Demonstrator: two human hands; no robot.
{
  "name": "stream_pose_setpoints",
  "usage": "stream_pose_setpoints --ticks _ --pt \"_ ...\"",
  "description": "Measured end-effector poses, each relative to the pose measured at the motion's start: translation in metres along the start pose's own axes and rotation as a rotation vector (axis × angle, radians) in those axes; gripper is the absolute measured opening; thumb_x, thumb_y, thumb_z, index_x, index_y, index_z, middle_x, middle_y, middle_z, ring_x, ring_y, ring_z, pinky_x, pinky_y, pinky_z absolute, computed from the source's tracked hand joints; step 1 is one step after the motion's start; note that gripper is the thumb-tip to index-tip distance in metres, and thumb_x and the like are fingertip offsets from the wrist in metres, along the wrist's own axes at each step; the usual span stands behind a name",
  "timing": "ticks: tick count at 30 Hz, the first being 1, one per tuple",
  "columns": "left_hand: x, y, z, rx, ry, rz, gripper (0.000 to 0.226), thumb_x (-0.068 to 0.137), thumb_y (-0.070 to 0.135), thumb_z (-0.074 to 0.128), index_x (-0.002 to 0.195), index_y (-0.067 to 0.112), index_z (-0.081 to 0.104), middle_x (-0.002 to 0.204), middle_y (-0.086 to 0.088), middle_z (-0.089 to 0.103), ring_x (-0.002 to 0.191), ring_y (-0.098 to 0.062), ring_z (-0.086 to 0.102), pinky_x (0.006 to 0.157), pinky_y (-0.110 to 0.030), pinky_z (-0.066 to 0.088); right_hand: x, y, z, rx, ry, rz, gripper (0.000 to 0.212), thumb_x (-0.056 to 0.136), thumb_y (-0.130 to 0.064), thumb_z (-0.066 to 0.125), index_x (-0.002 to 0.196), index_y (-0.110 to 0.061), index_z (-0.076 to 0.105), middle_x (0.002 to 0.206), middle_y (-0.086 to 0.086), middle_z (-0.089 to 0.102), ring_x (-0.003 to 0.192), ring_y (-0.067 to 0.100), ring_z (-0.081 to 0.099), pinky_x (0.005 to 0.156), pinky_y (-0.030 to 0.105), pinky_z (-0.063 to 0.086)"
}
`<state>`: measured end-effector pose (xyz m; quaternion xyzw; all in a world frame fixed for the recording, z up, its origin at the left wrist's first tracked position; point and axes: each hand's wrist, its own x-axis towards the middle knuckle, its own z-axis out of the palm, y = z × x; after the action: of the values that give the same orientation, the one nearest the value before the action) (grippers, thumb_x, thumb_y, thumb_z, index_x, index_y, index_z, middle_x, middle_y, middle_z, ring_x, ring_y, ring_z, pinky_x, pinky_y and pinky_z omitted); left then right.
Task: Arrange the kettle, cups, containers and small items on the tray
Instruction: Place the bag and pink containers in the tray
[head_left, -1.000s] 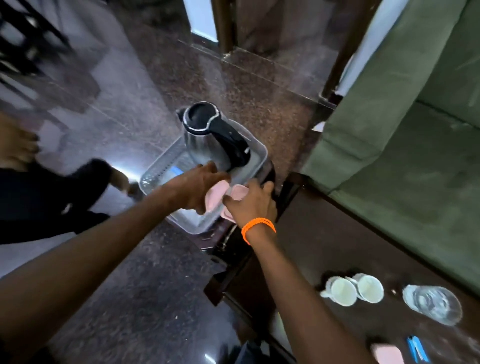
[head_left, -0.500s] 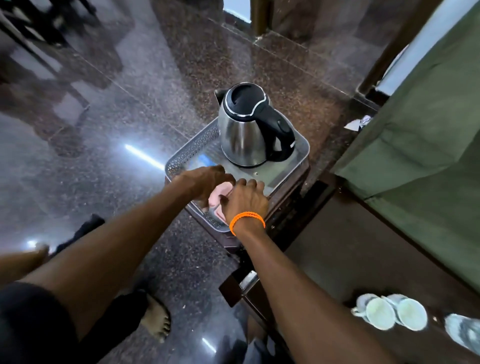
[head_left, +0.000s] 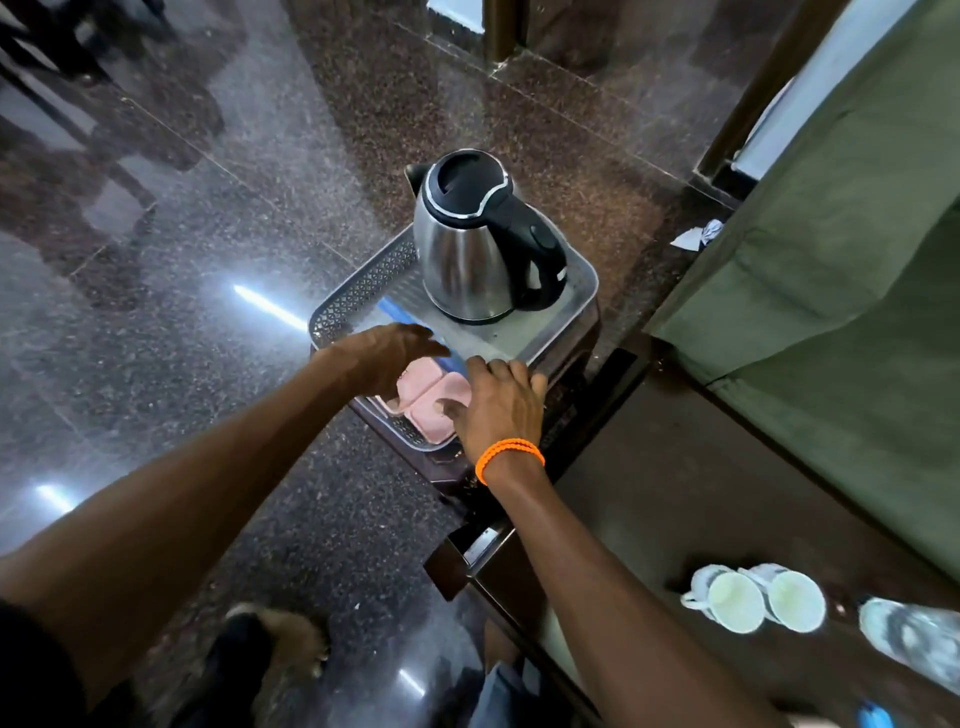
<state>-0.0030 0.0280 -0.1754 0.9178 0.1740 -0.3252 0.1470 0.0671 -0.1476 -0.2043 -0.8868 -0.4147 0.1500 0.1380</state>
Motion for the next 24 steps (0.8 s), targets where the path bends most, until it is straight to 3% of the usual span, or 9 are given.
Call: stream_pose_setpoints --ticks 2,5,8,12,14,17,20,24 --pt "-0.004 0.013 -0.001 -0.009 0.126 0.016 0.095 0.074 0.006 0.084 0.155 0.024 0.039 0.163 -0.013 0.034 0.147 -0.030 0.040 0.116 -0.036 0.037 -0.013 0.011 -0.012 0.040 0.091 -0.001 0.046 0.078 -0.050 0.071 0.114 -0.022 0.061 0.110 0.001 0.066 0.112 0.028 0.053 0.092 0.045 0.036" --pt "-0.011 0.058 0.002 -0.117 0.346 0.139 0.080 0.070 -0.001 0.081 0.144 0.016 0.055 0.149 -0.018 0.051 0.134 -0.036 0.052 0.107 -0.040 0.044 -0.046 0.042 -0.031 0.054 0.206 0.020 0.038 0.080 -0.045 0.068 0.109 -0.021 0.063 0.110 0.002 0.065 0.109 0.028 0.054 0.086 0.045 0.039" --pt "-0.017 0.129 0.017 -0.222 0.481 0.320 0.052 0.077 0.014 0.066 0.128 0.011 0.065 0.129 -0.018 0.063 0.117 -0.035 0.060 0.096 -0.038 0.049 -0.091 0.086 -0.044 0.010 0.213 0.087 0.032 0.083 -0.042 0.065 0.106 -0.021 0.062 0.108 0.002 0.064 0.105 0.029 0.055 0.083 0.045 0.042" --pt "-0.014 0.238 0.065 -0.293 0.372 0.407 0.052 0.081 0.010 0.069 0.133 0.013 0.063 0.136 -0.012 0.058 0.127 -0.029 0.056 0.108 -0.039 0.046 -0.166 0.161 -0.050 -0.098 0.169 0.251 0.026 0.074 -0.035 0.070 0.092 -0.019 0.063 0.094 0.007 0.065 0.092 0.034 0.058 0.076 0.043 0.043" --pt "-0.012 0.291 0.097 -0.289 0.318 0.464 0.048 0.084 0.012 0.067 0.132 0.014 0.064 0.135 -0.010 0.059 0.126 -0.028 0.056 0.107 -0.039 0.047 -0.208 0.201 -0.050 -0.111 0.096 0.353 0.027 0.069 -0.028 0.066 0.094 -0.019 0.065 0.096 0.006 0.066 0.094 0.035 0.059 0.079 0.044 0.043" --pt "-0.016 0.361 0.147 -0.328 0.236 0.489 0.041 0.086 0.019 0.065 0.127 0.016 0.066 0.130 -0.008 0.062 0.120 -0.028 0.059 0.099 -0.039 0.050 -0.270 0.255 -0.046 -0.102 -0.040 0.459 0.045 0.068 -0.019 0.067 0.113 -0.022 0.065 0.113 0.002 0.066 0.109 0.032 0.058 0.087 0.043 0.041" --pt "-0.022 0.424 0.195 -0.339 0.132 0.482 0.039 0.087 0.023 0.063 0.126 0.021 0.064 0.128 -0.006 0.062 0.114 -0.031 0.062 0.093 -0.042 0.053 -0.326 0.304 -0.040 -0.118 -0.151 0.505 0.055 0.081 -0.022 0.063 0.134 -0.029 0.053 0.127 -0.001 0.059 0.122 0.027 0.053 0.096 0.042 0.042" --pt "-0.025 0.489 0.250 -0.333 0.090 0.464 0.064 0.081 0.032 0.070 0.141 0.020 0.051 0.139 -0.007 0.054 0.127 -0.030 0.053 0.107 -0.040 0.045 -0.379 0.356 -0.034 -0.123 -0.352 0.507 0.072 0.088 -0.019 0.061 0.151 -0.033 0.031 0.156 -0.004 0.031 0.144 0.027 0.030 0.112 0.044 0.036"
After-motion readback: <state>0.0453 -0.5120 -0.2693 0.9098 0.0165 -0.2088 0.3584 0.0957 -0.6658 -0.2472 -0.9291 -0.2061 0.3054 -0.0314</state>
